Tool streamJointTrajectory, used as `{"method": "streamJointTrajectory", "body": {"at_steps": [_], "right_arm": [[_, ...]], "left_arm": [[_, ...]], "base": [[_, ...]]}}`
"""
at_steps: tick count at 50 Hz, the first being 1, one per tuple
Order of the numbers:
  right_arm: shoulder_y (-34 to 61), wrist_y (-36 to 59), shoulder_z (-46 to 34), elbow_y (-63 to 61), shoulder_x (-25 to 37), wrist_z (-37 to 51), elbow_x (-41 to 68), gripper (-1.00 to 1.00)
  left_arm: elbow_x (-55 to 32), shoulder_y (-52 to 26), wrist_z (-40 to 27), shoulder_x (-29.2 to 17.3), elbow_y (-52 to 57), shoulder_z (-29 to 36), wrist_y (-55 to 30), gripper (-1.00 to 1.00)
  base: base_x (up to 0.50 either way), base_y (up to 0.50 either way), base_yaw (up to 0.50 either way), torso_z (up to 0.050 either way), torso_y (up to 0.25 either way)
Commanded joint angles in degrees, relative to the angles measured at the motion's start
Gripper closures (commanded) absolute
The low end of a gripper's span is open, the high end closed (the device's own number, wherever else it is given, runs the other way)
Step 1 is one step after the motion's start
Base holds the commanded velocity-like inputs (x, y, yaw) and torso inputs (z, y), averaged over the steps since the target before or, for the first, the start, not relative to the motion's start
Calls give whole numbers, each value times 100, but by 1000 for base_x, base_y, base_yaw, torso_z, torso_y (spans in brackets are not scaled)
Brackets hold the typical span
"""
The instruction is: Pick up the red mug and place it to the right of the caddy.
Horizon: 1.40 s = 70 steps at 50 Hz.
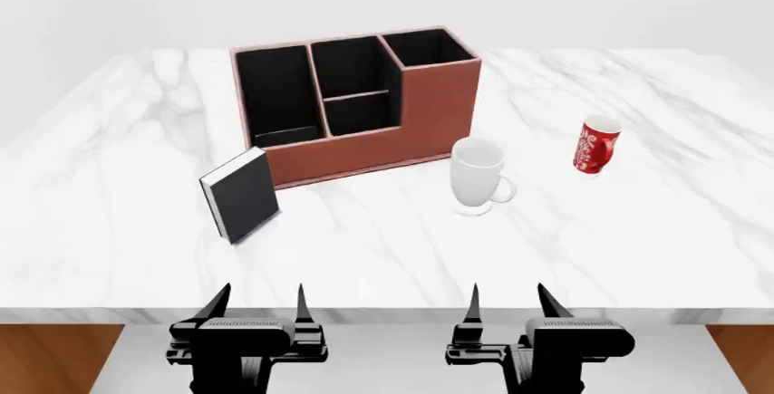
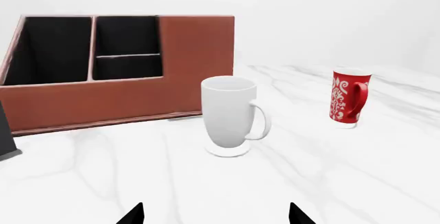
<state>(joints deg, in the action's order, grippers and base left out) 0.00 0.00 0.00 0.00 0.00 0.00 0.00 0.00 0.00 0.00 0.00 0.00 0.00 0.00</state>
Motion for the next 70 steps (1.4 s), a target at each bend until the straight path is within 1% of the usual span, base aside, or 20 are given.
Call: {"method": "streamJointTrajectory", "body": {"at_steps": [1,3,5,8,9,24,39,43,44,45,46,48,49,50,52,53,55,57,67,70], "right_arm": [[-29,-361,-116,234,77,224,-9,-100],[-91,-756,-257,430,145,341,-149,-100],[-152,-849,-321,401,198,303,-58,-100],[-140,-516,-318,264,261,132,308,-100],[-139,-618,-339,302,275,213,213,-100],[-136,-402,-511,231,391,425,305,-100],[-113,-467,-610,345,480,583,380,-100],[-40,-201,-592,157,512,627,465,-100],[114,340,-586,-131,545,692,466,-100],[172,593,-586,-318,567,695,509,-100],[384,1243,-558,-690,620,648,678,-100],[594,1914,-491,-1232,677,673,859,-100],[680,2144,-470,-1444,701,689,920,-100],[767,2373,-450,-1628,727,690,992,-100],[1051,2979,-327,-2095,771,702,1252,-100],[1140,3136,-292,-2202,782,720,1315,-100],[1205,3195,-271,-2317,798,768,1325,-100],[1251,3257,-261,-2433,829,786,1347,-100],[1192,3004,-354,-2393,903,807,1264,-100],[1191,2965,-366,-2374,919,767,1308,-100]], "left_arm": [[-21,-54,-176,-86,-86,105,44,-100],[-54,-71,-243,-132,-70,180,-17,-100],[-63,-70,-289,-175,-32,244,-65,-100],[-170,-106,-287,-215,-124,298,-83,-100],[-185,-92,-303,-229,-101,313,-102,-100],[-191,-76,-518,-382,-110,558,-30,-100],[-182,-99,-652,-479,-167,727,-16,-100],[-211,-177,-670,-512,181,773,-540,-100],[-352,-300,-610,-539,700,768,-1263,-100],[-366,-364,-617,-567,974,778,-1560,-100],[-487,-686,-579,-635,1589,750,-2419,-100],[-652,-1119,-557,-698,2176,668,-3441,-100],[-717,-1316,-518,-740,2363,668,-3809,-100],[-755,-1486,-508,-765,2509,643,-3986,-100],[-660,-2054,-553,-905,2820,723,-4580,-100],[-681,-2236,-578,-894,2915,667,-4710,-100],[-587,-2447,-591,-1002,3082,812,-4920,-100],[-619,-2622,-594,-996,3155,780,-5093,-100],[-600,-2615,-644,-1004,3096,878,-4936,-100],[-591,-2642,-659,-1016,3081,891,-4887,-100]], "base": [[0,0,0,0,0],[0,0,0,0,0],[0,0,0,0,0],[0,-363,0,0,0],[0,-500,0,0,0],[0,-500,0,0,0],[1,-500,0,0,0],[2,-497,0,0,0],[0,0,0,0,0],[0,0,0,0,0],[0,0,0,0,0],[0,0,0,0,0],[0,0,0,0,0],[0,0,0,0,0],[0,0,0,0,0],[0,0,0,0,0],[0,0,0,0,0],[0,0,0,0,0],[0,0,0,0,0],[368,0,0,0,0]]}}
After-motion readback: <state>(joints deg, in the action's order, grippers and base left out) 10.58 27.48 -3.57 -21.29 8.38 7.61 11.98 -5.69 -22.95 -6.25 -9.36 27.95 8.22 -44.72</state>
